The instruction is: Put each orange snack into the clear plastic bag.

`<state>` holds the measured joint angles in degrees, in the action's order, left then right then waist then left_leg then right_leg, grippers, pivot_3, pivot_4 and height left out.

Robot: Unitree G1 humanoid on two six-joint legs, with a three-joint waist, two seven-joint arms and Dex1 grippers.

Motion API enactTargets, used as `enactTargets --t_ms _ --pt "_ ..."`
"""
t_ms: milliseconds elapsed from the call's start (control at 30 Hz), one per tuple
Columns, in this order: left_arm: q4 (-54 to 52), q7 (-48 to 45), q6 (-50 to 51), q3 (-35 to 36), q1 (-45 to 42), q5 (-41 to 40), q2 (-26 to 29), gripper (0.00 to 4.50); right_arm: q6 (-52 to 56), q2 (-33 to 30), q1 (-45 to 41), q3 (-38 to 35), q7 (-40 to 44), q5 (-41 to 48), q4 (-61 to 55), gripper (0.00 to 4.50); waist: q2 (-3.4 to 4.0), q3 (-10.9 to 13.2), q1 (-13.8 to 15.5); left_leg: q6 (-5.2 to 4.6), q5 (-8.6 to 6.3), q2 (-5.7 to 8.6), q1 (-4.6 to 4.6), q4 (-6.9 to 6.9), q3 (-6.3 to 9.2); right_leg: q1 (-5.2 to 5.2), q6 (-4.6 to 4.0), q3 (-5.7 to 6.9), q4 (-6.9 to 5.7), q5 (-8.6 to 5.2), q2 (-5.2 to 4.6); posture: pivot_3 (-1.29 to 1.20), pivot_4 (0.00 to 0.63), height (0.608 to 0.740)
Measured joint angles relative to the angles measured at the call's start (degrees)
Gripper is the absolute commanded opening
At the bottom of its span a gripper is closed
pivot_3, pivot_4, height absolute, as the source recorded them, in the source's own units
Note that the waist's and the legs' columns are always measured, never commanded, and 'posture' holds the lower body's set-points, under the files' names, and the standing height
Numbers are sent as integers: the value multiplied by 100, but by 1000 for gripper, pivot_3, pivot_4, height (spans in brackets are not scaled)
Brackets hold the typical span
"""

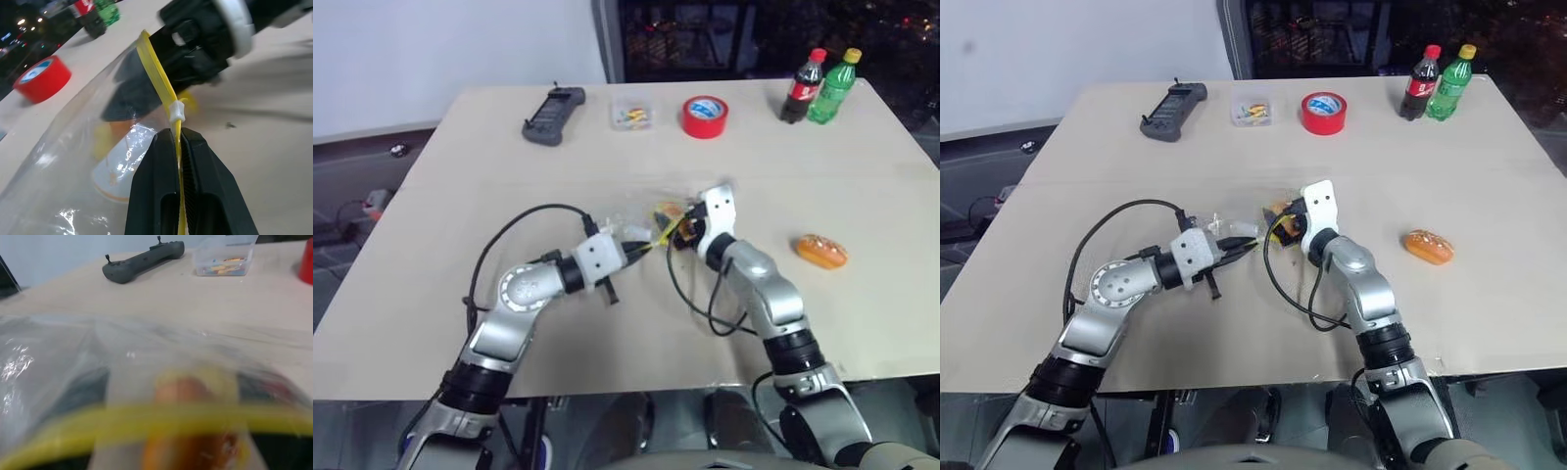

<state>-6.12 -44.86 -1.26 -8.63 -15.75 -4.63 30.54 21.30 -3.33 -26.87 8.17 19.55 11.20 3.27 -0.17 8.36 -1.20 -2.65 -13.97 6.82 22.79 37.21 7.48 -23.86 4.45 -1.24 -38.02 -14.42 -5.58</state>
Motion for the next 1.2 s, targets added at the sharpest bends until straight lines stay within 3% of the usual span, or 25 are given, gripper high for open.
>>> enactTargets --t_ms 167,367,433,467,500,633,1200 --pt "126 332 427 168 -117 -66 -274 0 552 -904 363 -141 656 495 -1549 4365 -1 0 33 -1 -1 1 4 2 3 4 0 4 6 0 -2 0 150 740" --pt "151 460 520 195 -238 -117 -416 0 1101 -2192 992 -652 1067 699 -2560 4469 -3 -1 54 -1 -1 1 4 4 4 11 1 7 6 0 -6 0 150 740" --pt "179 459 522 184 -251 -117 -429 0 1144 -2442 1118 -828 1107 646 -2662 4469 -3 -1 31 -1 -1 0 2 4 -3 10 1 0 4 0 -17 0 150 740" --pt "180 450 502 159 -270 -121 -460 0 1011 -3069 1378 -914 1111 343 -2680 4469 -3 -1 60 -2 -1 4 2 5 -2 12 1 6 4 0 -21 0 150 740" --pt "181 450 500 160 -269 -121 -459 0 1010 -3088 1387 -925 1111 331 -2676 4469 -3 -1 62 -2 -1 4 2 5 -2 12 2 7 4 0 -21 0 150 740" --pt "227 373 456 172 -199 -117 -415 0 667 -4035 1866 -1665 1164 -205 -1872 4469 -7 2 110 -3 -1 8 1 9 0 21 2 11 7 0 -23 0 150 740" --pt "225 216 435 138 -178 -159 -390 0 533 -4216 2028 -1919 2106 258 -432 4469 -9 2 175 -3 -1 0 -5 14 0 29 3 10 6 1 -33 0 150 740"
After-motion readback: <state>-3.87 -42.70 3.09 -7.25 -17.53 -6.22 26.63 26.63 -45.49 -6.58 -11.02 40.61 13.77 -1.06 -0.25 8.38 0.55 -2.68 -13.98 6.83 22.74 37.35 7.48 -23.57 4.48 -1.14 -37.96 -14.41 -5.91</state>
